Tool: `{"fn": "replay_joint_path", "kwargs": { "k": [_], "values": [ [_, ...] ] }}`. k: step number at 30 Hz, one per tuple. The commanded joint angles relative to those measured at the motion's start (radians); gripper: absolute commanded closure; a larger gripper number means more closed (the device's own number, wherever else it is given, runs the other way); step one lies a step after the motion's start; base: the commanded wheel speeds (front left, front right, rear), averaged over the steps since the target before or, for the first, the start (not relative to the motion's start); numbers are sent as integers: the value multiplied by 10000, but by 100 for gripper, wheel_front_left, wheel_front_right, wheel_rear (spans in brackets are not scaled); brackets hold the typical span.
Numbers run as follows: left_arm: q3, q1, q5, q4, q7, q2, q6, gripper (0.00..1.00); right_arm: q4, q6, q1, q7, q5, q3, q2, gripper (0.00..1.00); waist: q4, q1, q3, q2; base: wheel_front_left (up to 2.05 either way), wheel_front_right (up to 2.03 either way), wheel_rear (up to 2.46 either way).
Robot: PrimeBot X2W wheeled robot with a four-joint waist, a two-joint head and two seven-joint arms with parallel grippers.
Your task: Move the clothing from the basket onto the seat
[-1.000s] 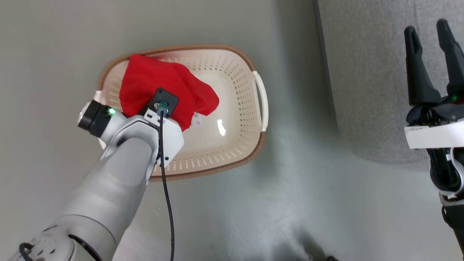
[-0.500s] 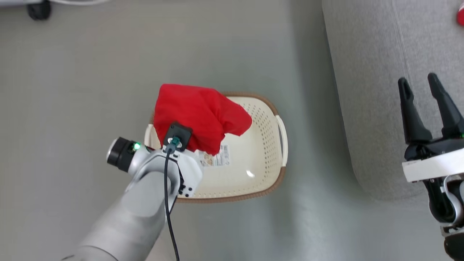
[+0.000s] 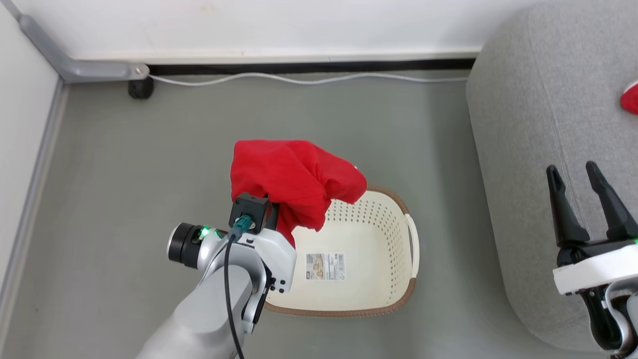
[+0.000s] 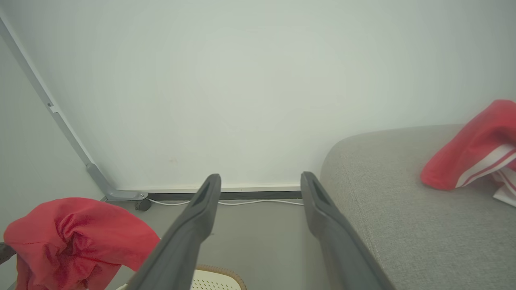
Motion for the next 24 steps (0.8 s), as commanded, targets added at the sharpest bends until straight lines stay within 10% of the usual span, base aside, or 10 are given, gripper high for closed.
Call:
{"fn": "replay_joint_path", "kwargs": {
  "k": [1, 24],
  "values": [
    [526, 129, 208, -471, -133, 250, 108, 100, -106, 39, 211, -57, -191, 71, -97, 0, 212, 0, -351, -1, 0, 0, 0],
    [2450, 1022, 1774, -4316, -135, 976, -174, 100, 408, 39, 791, -57, -908, 323, 626, 0, 343, 0, -1404, -1, 0, 0, 0]
  ]
}}
